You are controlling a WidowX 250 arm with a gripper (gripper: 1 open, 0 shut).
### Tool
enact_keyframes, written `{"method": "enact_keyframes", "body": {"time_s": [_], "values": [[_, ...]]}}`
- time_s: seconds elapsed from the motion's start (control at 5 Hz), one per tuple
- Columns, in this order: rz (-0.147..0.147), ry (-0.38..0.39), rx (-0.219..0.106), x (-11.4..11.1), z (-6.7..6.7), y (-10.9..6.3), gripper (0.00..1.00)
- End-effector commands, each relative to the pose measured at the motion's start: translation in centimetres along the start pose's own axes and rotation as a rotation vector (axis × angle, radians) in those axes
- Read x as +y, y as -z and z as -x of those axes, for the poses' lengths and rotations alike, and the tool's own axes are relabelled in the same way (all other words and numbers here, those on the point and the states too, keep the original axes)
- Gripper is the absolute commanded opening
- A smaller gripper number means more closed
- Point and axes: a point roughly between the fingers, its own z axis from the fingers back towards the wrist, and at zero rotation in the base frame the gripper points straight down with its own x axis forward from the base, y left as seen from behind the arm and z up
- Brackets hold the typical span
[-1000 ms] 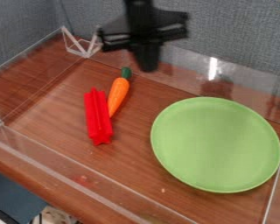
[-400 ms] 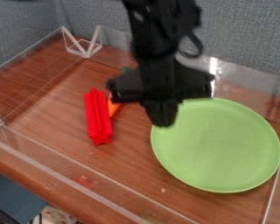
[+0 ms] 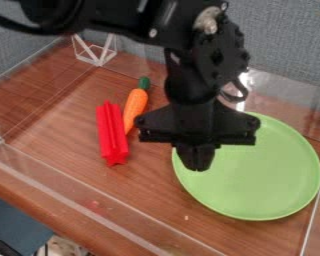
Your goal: Put the red object on the green plate
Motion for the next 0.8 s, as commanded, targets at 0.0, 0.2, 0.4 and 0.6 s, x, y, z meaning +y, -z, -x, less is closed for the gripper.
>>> {"method": "enact_keyframes", "body": {"time_s": [0.0, 0.2, 0.4, 0.6], "values": [[0.017, -0.001, -0.030, -0.1, -1.1, -0.8, 0.00], [0.016, 0.004, -0.034, 0.0, -1.9, -0.9, 0.00], [0.022, 0.002, -0.050, 1.1, -2.8, -2.1, 0.00], [0.028, -0.001, -0.065, 2.8, -3.3, -3.5, 0.00]]}}
